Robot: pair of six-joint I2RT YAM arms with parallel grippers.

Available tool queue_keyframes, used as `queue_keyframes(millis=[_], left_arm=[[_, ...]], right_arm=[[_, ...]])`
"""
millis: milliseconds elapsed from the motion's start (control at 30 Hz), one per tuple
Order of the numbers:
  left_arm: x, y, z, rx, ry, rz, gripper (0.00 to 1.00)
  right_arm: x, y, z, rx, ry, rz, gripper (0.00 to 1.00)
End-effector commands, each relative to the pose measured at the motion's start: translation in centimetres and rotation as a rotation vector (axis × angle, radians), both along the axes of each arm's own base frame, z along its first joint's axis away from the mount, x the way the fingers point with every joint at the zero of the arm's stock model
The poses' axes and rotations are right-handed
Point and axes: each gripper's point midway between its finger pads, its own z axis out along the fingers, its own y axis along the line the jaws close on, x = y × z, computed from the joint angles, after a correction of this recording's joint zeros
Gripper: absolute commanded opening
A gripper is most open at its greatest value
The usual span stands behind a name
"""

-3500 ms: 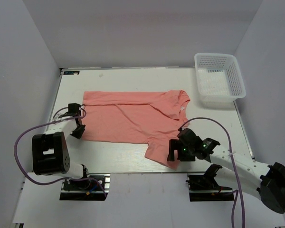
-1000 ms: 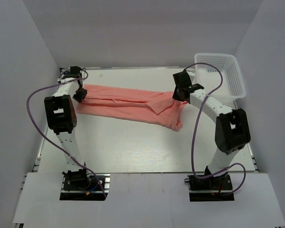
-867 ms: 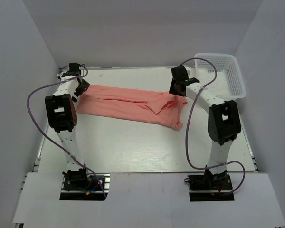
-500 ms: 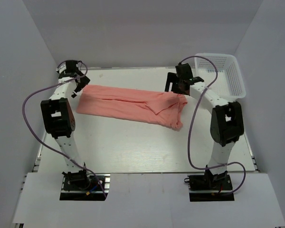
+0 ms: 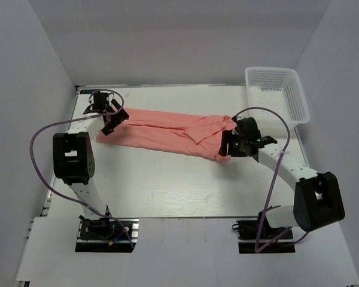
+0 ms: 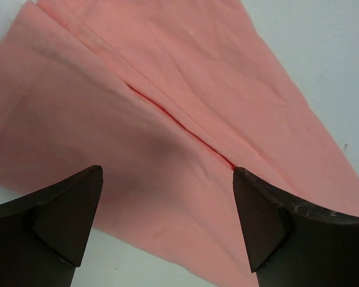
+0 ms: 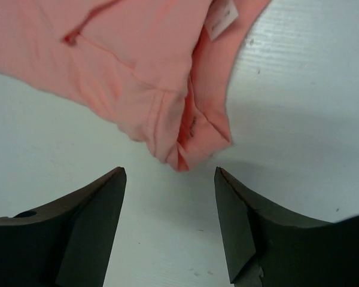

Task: Fold and stack the t-shirts
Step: Fold the other side of the tshirt into a rectangle

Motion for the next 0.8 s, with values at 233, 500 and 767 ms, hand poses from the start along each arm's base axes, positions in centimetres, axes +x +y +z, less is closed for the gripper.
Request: queue_keyframes(millis=[233,500,767], left_arm=[[-0.5,1.6,-3.5,0.064,0.106,0.043,1.00],[-1.3,3.0,-4.6,0.123,0.169,0.094,1.00],[-1.8,4.2,-4.8,0.181,0.205,0.132,1.00]], right_arm=[[1.9,1.9,-2.1,-0.004,-0.028,0.146,0.64],[2.5,0.7,-3.6,-0.077,0.046,0.087,0.00],[0.3,-2.8,-2.3,-0.214,0.110,0.027,0.00]])
